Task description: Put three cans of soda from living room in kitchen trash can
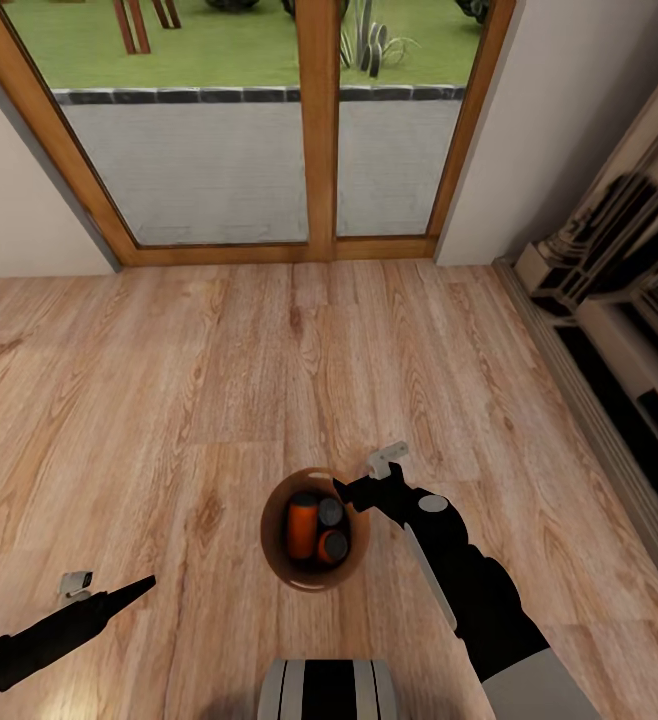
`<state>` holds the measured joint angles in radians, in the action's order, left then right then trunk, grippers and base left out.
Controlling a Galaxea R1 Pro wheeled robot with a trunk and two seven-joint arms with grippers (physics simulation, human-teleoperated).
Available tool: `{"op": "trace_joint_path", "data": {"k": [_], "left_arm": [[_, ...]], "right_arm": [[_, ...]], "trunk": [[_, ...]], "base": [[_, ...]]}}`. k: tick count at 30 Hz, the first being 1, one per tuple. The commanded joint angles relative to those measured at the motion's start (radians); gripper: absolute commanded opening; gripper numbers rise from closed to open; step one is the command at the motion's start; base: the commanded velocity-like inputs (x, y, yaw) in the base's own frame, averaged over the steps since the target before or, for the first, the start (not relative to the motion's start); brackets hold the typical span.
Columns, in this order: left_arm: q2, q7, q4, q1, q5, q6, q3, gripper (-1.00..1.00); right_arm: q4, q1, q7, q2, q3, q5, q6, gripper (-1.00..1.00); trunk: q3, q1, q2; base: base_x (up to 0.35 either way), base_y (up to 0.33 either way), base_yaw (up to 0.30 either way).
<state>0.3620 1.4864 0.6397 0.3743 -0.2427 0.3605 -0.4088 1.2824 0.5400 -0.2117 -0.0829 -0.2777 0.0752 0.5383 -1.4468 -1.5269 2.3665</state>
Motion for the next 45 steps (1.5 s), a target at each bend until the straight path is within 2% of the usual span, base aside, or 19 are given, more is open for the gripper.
{"op": "trace_joint_path", "data": {"k": [1,17,45], "left_arm": [[0.0,0.0,0.0,0.0,0.0,0.0,0.0,1.0],[0.0,0.0,0.0,0.0,-0.001,0.0,0.0,1.0],[0.0,0.002,0.0,0.0,0.0,0.0,0.0,1.0]], "right_arm": [[0.0,0.0,0.0,0.0,0.0,0.0,0.0,1.0],[0.002,0.0,0.0,0.0,0.0,0.0,0.0,1.0],[0.026,0.0,-0.002,0.0,0.0,0.0,0.0,1.0]], "trunk": [[0.0,0.0,0.0],[0.002,0.0,0.0],[0.046,0.0,0.0]], "base": [[0.0,0.0,0.0],[0.0,0.0,0.0],[0.0,0.0,0.0]]}}
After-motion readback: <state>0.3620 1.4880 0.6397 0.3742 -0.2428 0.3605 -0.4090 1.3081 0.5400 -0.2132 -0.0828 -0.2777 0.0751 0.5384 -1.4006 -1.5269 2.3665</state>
